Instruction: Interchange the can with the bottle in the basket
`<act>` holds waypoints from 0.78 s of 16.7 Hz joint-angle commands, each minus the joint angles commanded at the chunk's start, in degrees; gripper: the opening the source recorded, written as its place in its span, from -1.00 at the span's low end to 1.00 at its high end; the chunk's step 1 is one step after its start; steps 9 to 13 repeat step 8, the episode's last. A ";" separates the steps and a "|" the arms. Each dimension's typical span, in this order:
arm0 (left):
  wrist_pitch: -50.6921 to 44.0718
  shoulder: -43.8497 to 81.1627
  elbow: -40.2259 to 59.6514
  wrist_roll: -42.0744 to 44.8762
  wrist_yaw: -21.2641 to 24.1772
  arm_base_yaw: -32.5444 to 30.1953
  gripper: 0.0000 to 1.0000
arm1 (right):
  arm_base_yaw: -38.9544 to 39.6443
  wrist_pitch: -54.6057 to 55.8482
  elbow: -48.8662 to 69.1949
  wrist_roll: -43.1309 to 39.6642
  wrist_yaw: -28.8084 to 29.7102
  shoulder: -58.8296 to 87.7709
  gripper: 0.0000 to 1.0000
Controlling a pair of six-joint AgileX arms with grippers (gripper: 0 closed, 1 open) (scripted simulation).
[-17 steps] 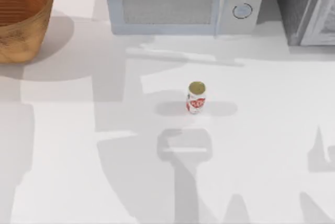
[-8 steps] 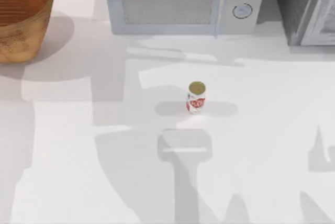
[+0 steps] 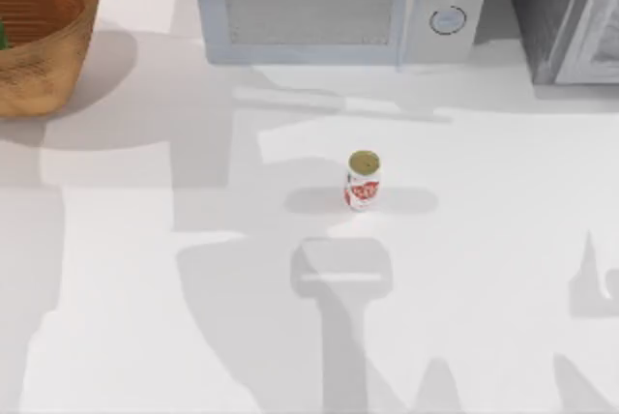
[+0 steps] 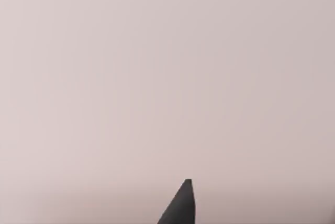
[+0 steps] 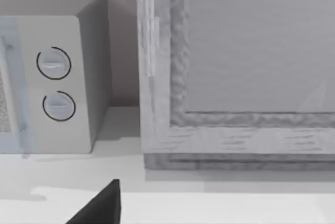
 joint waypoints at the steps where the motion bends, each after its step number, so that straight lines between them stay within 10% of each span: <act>1: 0.00 0.00 0.00 0.00 0.00 0.00 0.81 | 0.00 0.00 0.00 0.00 0.00 0.00 1.00; 13: 0.00 0.00 0.00 0.00 0.00 0.00 1.00 | 0.00 0.00 0.00 0.00 0.00 0.00 1.00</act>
